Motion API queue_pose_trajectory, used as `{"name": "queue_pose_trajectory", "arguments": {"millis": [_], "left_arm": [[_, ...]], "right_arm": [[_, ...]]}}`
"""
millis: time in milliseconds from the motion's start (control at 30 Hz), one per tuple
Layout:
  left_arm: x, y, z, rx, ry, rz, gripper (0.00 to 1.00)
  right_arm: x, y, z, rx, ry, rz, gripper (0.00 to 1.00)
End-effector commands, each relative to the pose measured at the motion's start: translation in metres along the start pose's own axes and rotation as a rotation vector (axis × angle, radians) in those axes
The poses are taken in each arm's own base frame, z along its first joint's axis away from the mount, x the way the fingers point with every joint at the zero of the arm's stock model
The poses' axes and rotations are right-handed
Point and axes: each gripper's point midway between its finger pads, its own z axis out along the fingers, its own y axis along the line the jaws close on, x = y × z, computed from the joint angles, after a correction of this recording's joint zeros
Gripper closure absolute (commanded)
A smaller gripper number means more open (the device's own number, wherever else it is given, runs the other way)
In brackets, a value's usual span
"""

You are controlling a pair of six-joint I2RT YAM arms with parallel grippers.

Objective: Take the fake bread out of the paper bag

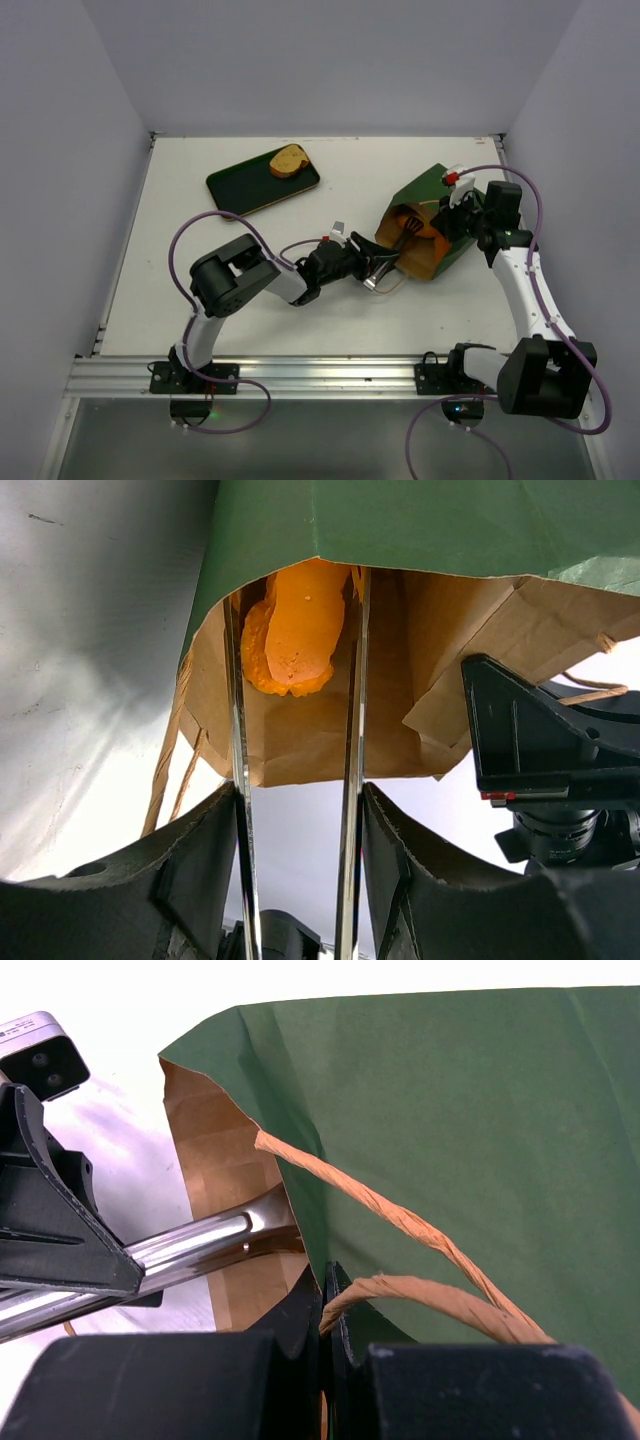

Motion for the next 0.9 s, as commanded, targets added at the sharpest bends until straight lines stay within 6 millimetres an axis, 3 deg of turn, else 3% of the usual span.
{"name": "queue_pose_trajectory", "arguments": {"millis": [0, 600, 700, 867], "left_arm": [[-0.001, -0.021, -0.002, 0.045, -0.003, 0.032, 0.46], [-0.017, -0.015, 0.006, 0.032, -0.024, 0.04, 0.5], [-0.017, -0.015, 0.007, 0.036, -0.023, 0.043, 0.57], [-0.016, -0.017, 0.003, 0.049, -0.016, 0.06, 0.82]], "right_arm": [[-0.013, 0.007, -0.004, -0.031, -0.058, -0.032, 1.0], [-0.013, 0.008, -0.004, -0.037, -0.059, -0.03, 1.0], [-0.014, 0.007, -0.004, -0.035, -0.062, -0.031, 1.0], [-0.014, 0.007, -0.004, -0.034, -0.059, -0.032, 1.0]]}}
